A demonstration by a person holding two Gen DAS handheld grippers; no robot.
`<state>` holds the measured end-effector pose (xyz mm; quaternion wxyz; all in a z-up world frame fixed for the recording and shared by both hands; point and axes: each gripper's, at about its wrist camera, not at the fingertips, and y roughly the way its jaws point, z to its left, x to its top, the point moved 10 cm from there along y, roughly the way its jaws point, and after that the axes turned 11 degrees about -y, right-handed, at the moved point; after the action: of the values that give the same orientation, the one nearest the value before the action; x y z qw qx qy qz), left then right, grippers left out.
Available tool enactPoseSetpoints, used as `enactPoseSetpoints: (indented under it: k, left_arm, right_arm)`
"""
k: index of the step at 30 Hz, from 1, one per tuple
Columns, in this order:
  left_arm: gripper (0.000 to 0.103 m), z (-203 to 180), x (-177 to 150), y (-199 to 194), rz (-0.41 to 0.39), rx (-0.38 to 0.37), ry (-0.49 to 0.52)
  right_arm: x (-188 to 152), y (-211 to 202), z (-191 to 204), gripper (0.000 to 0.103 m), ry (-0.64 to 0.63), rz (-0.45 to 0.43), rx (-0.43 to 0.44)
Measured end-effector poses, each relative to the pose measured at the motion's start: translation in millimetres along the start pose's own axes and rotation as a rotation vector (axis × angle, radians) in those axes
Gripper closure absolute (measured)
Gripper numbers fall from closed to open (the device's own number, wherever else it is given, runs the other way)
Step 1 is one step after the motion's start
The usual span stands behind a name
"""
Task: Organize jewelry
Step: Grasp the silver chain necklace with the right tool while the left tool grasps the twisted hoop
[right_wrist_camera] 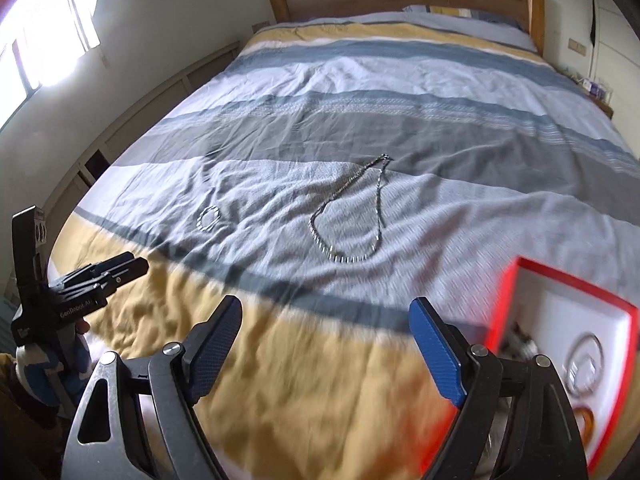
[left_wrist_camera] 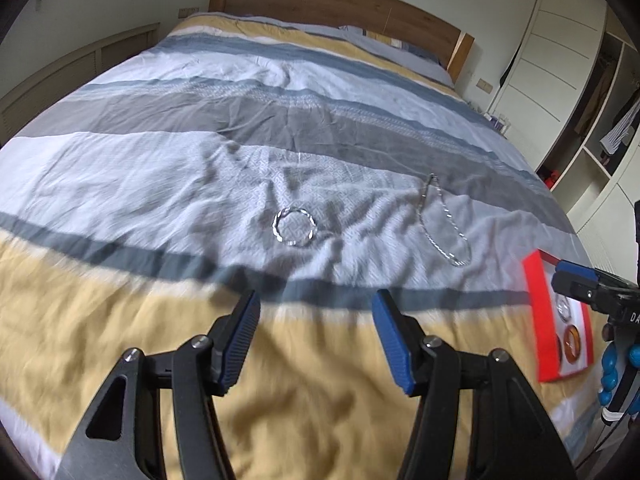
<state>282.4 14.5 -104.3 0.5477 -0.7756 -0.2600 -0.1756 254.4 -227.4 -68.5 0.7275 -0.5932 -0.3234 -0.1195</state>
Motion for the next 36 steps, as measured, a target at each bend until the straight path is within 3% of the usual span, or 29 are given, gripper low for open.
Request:
enactPoseSetpoints:
  k: [8,16,26,28,30,31,35,36]
  left_arm:
    - [0.047,6.4,15.8,63.5,0.033,0.02,-0.002]
    - [0.046,12.9,20.7,92.5,0.046,0.01,0.0]
    - [0.044,14.2,35.2,110.5,0.04,-0.022,-0.022]
    - [0.044,14.2,35.4,110.6,0.037,-0.026,-0.024]
    - [0.044,13.2,35.3,110.6,0.031,-0.022,-0.018]
    - [0.044,12.6,35.6,110.9,0.027,-0.02,-0.016]
    - [0.044,10.3,37.3,112.1,0.019,-0.02,-0.018]
    - [0.044,9.8,38.0,112.0,0.019,-0.023,-0.02]
  right_arm:
    - [31.1,81.4,-26.8,0.015,0.084,0.017,0.053]
    - [40.0,143.4,-48.1,0.013,0.225,0.037,0.111]
    - [50.7,166.3,-19.5,0.009,0.116,0.037,0.106]
    - [50.2,170.1,-14.0,0.02,0.064,0.049,0.057]
    - [48.9,171.9,-14.9,0.043,0.045,0.057,0.02]
    - [48.7,171.8,-15.6,0.048,0.047,0.055,0.016]
    - [45.9,169.3,-18.9,0.087,0.06,0.06,0.029]
    - [44.7,168.5,-18.4,0.092,0.063,0.06,0.036]
